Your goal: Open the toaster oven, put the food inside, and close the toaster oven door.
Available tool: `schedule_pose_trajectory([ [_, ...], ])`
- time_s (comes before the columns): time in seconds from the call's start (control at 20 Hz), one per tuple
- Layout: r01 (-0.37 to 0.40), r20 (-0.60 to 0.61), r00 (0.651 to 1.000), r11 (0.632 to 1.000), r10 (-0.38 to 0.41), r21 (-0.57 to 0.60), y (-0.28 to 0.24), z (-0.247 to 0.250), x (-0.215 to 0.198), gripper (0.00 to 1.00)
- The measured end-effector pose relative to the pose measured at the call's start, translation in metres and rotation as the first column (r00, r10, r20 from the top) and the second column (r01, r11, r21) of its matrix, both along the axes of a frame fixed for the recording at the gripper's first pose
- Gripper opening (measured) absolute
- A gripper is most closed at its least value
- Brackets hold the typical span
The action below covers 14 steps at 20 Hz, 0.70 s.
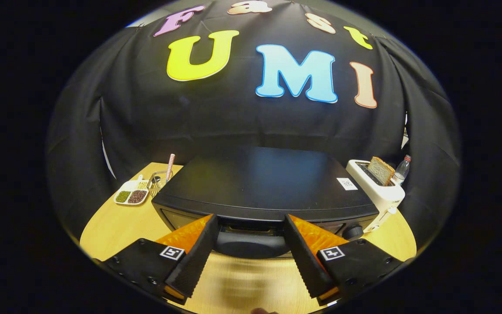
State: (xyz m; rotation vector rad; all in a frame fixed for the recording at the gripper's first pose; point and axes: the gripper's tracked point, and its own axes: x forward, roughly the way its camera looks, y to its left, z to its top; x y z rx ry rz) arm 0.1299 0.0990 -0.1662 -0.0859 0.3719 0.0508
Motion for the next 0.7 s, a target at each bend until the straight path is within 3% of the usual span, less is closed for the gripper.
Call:
schedule_pose_trajectory([
  [0.3,0.009,-0.145,0.989,0.998,0.0,0.058,0.004,-0.009,-0.005,0.99],
  [0.7,-0.02,-0.161,0.987,0.999,0.026,0.04,0.002,-0.009,-0.01,0.99],
])
